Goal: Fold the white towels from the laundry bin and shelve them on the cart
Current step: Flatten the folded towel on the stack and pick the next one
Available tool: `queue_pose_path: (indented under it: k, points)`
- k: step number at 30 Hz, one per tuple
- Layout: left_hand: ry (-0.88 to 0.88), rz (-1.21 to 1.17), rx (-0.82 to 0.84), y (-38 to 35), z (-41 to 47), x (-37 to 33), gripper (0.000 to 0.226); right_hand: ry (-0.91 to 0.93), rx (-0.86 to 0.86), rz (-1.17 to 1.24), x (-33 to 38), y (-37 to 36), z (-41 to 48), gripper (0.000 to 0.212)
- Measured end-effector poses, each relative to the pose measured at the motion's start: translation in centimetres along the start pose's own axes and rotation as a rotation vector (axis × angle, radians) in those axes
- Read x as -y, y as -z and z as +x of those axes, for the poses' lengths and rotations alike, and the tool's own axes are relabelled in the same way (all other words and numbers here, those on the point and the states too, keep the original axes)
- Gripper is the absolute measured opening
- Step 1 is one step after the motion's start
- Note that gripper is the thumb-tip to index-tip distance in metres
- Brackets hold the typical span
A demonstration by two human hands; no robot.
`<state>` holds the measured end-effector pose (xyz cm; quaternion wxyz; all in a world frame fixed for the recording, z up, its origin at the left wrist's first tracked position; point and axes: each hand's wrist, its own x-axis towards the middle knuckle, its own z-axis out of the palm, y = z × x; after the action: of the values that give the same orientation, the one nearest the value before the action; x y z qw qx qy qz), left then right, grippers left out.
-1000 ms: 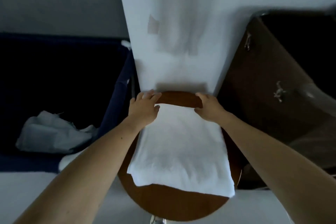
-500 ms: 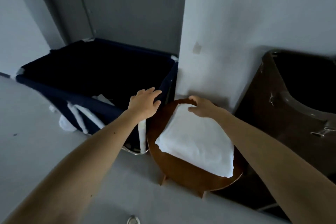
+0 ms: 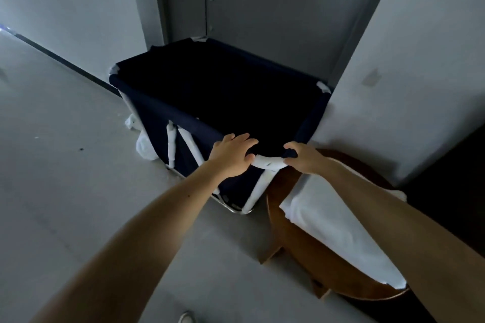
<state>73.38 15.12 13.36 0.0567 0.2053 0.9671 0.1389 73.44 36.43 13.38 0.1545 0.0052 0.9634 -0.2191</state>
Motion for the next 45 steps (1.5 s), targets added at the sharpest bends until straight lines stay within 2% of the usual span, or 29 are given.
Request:
queue_pose_path:
  k: [5,11,16,20,22,25,27,29,32,38,41,43,45]
  points:
    - [-0.116,-0.037,0.02,-2.1,1.3,3.1,0.044,-0.129,0.025,0.013,-0.2,-2.6,1.6,0.054]
    - [-0.242,-0.058,0.247,-8.2,2.7,1.2,0.041,-0.374,0.063,-0.079,-6.4,-6.3,-2.5,0.066]
    - [-0.386,0.03,0.278,-14.8,5.0,-1.1,0.042,-0.446,0.012,-0.321,-11.3,-10.5,-3.4,0.083]
    - [-0.394,0.021,0.29,-22.4,7.7,-1.7,0.043,-0.452,0.005,-0.538,-15.8,-16.1,-1.2,0.109]
    - [-0.388,0.014,0.301,-26.1,8.5,-1.4,0.044,-0.444,0.005,-0.586,-18.0,-19.0,0.1,0.113]
    - [-0.393,0.031,0.302,-30.0,9.9,-1.0,0.046,-0.403,-0.076,-0.622,-20.3,-21.5,2.1,0.095]
    - [-0.389,0.03,0.285,-31.5,10.6,-1.0,0.045,-0.397,-0.17,-0.516,-21.6,-21.3,3.1,0.068]
    - [-0.371,0.014,0.288,-32.3,11.1,-1.0,0.045,-0.455,-0.279,-0.34,-22.6,-20.3,3.6,0.05]
    - [-0.359,0.012,0.304,-32.8,11.3,-1.3,0.047,-0.579,-0.381,-0.097,-23.4,-19.0,3.6,0.045]
    - [-0.41,0.02,0.287,-32.7,12.3,-3.0,0.062,-0.705,-0.451,0.059,-23.8,-18.8,3.9,0.045]
    - [-0.448,0.068,0.455,-33.7,12.3,-3.5,0.071,-0.691,-0.372,0.05,-23.5,-19.1,4.3,0.048]
    - [-0.424,0.069,0.57,-34.5,12.3,-3.5,0.074,-0.61,-0.198,-0.034,-23.3,-20.0,4.5,0.059]
    - [-0.364,0.029,0.649,-34.4,12.1,-3.4,0.073,-0.536,0.019,-0.104,-22.8,-21.1,4.2,0.082]
